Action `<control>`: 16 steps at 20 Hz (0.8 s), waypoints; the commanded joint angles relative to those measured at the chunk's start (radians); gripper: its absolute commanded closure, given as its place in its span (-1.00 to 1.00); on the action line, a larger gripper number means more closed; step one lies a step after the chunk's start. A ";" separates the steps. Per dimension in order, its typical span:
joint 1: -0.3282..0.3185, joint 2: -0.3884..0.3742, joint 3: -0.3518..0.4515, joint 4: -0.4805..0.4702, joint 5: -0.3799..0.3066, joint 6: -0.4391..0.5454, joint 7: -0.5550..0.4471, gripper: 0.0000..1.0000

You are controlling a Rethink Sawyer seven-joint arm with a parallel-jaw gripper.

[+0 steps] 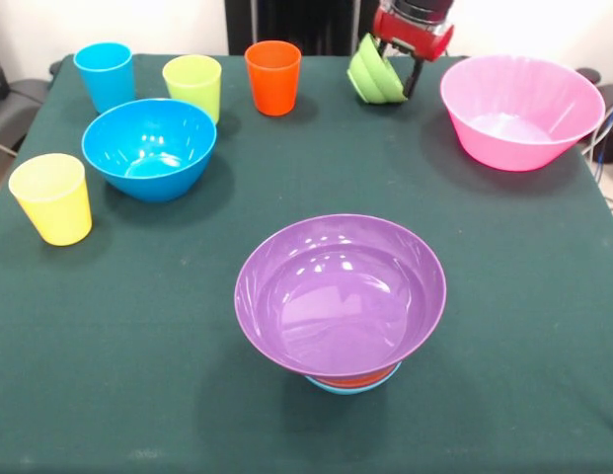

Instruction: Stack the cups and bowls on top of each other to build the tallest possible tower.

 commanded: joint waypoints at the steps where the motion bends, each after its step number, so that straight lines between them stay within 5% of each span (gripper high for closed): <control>1: -0.051 -0.018 0.037 -0.009 -0.143 0.004 0.036 -1.00; 16: -0.143 -0.164 0.040 -0.012 -0.289 0.157 0.015 -1.00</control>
